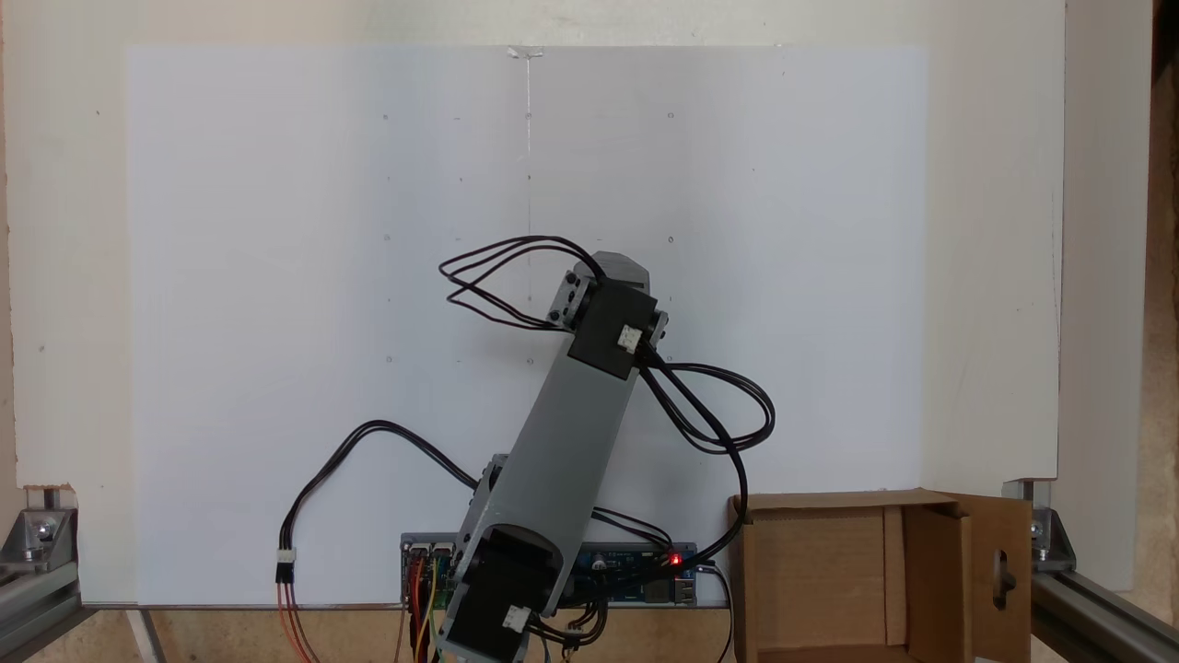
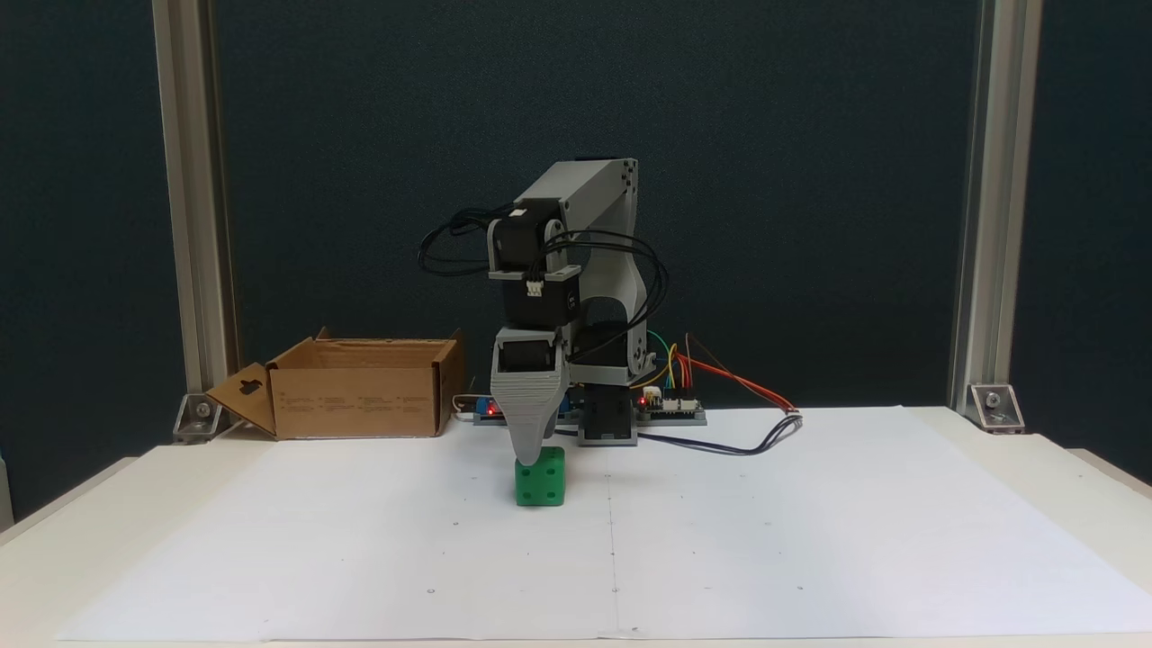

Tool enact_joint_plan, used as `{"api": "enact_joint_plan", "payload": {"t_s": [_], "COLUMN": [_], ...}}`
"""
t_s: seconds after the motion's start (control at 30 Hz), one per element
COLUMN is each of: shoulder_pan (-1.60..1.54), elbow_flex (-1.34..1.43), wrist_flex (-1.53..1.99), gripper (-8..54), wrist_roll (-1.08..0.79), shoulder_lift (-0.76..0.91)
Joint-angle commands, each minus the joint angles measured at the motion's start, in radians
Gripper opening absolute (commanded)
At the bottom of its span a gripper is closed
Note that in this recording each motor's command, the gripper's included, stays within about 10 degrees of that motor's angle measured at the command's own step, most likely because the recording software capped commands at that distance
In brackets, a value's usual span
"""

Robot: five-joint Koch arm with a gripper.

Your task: Grasp a green dice and put it in the bin.

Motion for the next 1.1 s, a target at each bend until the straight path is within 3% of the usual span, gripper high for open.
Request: {"api": "enact_joint_plan", "payload": {"t_s": [0.0, 1.07], "shoulder_pan": [0.000, -0.054], "elbow_flex": [-0.014, -0.006], "wrist_flex": [0.002, -0.106], "gripper": [43.1, 44.1], "wrist_roll": [0.087, 0.074], "shoulder_lift": [0.005, -0.114]}}
